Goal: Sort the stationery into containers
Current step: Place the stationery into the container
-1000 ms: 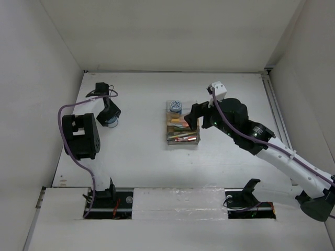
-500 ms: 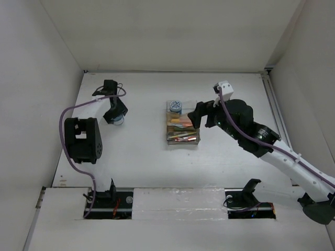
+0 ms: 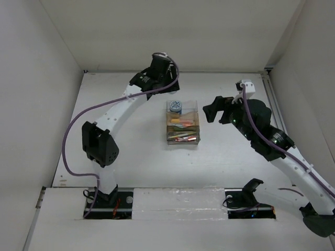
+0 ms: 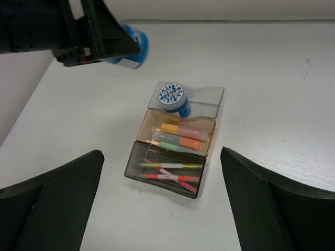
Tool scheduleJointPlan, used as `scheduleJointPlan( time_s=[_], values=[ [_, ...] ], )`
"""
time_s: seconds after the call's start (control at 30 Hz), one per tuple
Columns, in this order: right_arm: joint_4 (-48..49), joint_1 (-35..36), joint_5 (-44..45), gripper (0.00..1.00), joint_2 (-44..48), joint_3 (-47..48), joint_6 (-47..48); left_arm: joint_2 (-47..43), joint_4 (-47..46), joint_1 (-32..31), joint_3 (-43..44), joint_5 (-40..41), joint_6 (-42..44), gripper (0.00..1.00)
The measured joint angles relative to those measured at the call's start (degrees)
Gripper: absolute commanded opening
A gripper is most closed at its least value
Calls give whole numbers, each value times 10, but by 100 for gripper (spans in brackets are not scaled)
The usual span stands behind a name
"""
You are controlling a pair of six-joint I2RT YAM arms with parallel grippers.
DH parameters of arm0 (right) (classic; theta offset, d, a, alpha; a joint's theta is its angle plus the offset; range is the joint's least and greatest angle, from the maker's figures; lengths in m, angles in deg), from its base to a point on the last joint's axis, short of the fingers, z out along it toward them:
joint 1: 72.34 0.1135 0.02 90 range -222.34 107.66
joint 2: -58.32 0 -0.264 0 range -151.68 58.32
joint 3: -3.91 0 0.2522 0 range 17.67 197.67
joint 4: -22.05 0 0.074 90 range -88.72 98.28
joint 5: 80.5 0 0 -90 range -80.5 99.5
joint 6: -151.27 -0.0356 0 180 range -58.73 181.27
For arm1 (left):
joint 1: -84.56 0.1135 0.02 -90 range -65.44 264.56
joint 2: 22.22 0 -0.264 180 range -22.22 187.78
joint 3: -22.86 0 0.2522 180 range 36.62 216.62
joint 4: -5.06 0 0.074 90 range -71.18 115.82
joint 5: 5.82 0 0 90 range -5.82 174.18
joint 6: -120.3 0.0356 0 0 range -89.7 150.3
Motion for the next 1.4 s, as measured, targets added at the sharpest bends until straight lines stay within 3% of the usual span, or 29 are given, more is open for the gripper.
scheduleJointPlan(
  time_s=[0.4,0.9,1.4],
  values=[
    [-33,-10,0,100,31,0,-9,165,-57,-78,31,-40,22,0],
    [-62,-17,10,100,76,0,-9,187,-134,-76,26,-59,19,0],
    [-70,-21,12,100,80,0,-4,221,-92,-85,51,-22,7,0]
  ],
)
